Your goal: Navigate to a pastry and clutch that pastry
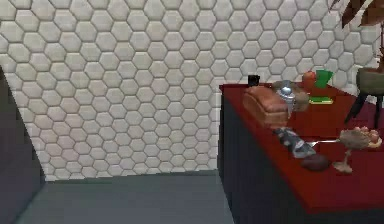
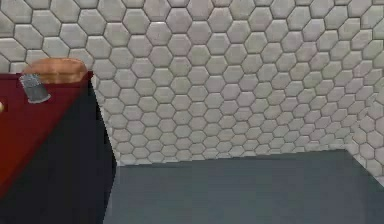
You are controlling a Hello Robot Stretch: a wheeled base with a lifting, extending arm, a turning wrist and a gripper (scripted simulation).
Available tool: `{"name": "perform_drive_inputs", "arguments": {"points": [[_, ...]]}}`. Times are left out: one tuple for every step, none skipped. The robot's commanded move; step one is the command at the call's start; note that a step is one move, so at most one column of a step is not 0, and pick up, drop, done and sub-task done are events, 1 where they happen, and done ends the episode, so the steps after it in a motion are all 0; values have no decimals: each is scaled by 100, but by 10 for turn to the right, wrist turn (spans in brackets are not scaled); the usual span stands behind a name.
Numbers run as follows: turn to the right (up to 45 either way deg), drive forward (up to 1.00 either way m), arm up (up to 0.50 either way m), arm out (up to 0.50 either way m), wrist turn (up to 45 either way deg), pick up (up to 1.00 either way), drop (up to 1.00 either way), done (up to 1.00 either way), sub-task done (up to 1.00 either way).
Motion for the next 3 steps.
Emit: {"name": "perform_drive_inputs", "arguments": {"points": [[-450,0,0,0,0,0,0,0,0],[-150,0,0,0,0,0,0,0,0],[0,0,50,0,0,0,0,0,0]]}}
